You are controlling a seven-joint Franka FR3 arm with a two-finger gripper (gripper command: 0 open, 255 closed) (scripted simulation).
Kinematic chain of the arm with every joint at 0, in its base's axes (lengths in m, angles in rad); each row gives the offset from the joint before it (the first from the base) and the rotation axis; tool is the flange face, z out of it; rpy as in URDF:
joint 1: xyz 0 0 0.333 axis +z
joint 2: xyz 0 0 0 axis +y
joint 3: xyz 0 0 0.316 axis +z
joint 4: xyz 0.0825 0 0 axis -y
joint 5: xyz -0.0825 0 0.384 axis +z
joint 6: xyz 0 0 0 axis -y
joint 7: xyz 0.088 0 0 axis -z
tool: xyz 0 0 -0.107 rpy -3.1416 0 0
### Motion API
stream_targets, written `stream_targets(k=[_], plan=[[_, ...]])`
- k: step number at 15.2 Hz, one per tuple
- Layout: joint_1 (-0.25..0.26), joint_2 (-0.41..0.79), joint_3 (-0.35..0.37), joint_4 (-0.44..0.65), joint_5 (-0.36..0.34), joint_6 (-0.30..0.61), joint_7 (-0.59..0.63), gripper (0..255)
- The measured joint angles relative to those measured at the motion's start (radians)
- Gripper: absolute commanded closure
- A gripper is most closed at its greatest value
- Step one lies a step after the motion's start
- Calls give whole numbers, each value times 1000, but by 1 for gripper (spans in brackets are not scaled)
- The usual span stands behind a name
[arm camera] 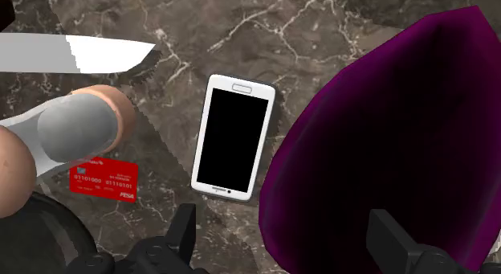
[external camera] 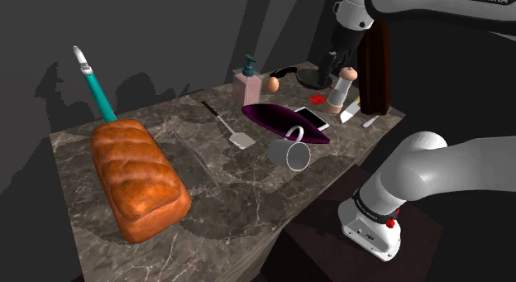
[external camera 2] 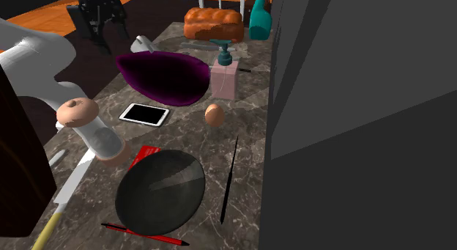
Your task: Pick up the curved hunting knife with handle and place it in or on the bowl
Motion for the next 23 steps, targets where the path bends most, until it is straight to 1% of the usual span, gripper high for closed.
stream_targets(k=[1, 3, 6, 10, 14, 19, 23], plan=[[0, 0, 0, 0, 0, 0, 0, 0], [3, 17, -36, 1, -23, 16, -65, 0], [12, 52, -117, -5, -74, 56, -219, 0], [31, 144, -228, 19, -131, 128, -438, 0], [60, 264, -331, 82, -161, 191, -656, 0], [108, 456, -449, 210, -144, 258, -940, 0], [140, 634, -523, 333, -81, 305, -1175, 0]])
